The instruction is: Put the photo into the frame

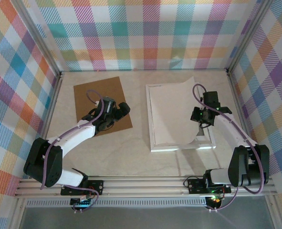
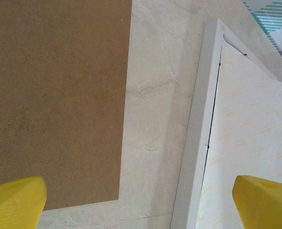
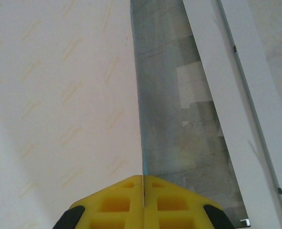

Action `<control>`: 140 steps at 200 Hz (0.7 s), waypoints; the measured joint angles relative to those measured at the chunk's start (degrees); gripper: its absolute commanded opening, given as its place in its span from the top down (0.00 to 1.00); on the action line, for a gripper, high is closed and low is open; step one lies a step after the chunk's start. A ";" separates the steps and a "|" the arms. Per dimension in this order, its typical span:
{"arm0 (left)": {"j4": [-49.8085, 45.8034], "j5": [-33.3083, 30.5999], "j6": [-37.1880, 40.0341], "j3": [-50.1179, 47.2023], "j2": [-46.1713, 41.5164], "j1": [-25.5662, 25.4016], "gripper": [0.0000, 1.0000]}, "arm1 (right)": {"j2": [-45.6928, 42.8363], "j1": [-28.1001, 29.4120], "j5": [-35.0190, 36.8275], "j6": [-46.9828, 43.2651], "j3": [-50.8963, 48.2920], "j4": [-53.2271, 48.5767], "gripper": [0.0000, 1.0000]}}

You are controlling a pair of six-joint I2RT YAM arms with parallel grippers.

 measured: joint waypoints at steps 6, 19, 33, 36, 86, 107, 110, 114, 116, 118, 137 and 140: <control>0.00 0.00 0.02 0.00 0.00 0.00 0.00 | -0.26 0.00 -0.28 0.22 0.00 0.02 1.00; 0.00 0.00 0.02 0.00 0.00 0.00 0.00 | -0.63 0.00 -0.87 0.48 0.00 0.07 1.00; 0.00 0.02 0.02 0.00 0.00 0.00 0.00 | -0.63 0.00 -1.64 1.25 -0.07 0.22 1.00; 0.00 0.02 0.00 0.00 0.00 0.00 0.00 | -0.63 0.00 -1.77 1.33 -0.17 0.37 1.00; -0.57 -0.04 0.00 -0.52 -1.27 0.00 0.00 | -0.63 0.00 -4.46 6.97 -3.54 3.52 1.00; -1.22 -0.04 0.00 -0.55 -1.92 0.00 0.00 | -0.63 -0.11 -5.14 8.15 -3.65 3.91 1.00; -1.25 -0.04 0.00 -0.57 -2.01 0.00 0.00 | -0.63 -0.11 -5.27 8.22 -3.65 3.93 0.99; -1.25 -0.04 0.00 -0.61 -2.01 0.00 0.00 | -0.61 -0.11 -5.38 8.37 -3.63 3.96 0.96; -1.25 -0.04 0.00 -0.61 -2.01 0.00 0.00 | -0.61 -0.11 -5.42 8.37 -3.63 3.98 0.95; -1.25 -0.04 0.00 -0.61 -2.03 0.00 0.00 | -0.61 -0.11 -5.46 8.44 -3.63 3.98 0.94; -1.25 -0.04 -0.02 -0.87 -2.03 0.00 0.00 | -0.44 -0.11 -5.51 8.59 -3.63 4.11 0.75; -1.25 -0.04 -0.02 -0.94 -2.03 0.00 0.00 | -0.33 -0.11 -5.42 9.22 -3.65 4.13 0.72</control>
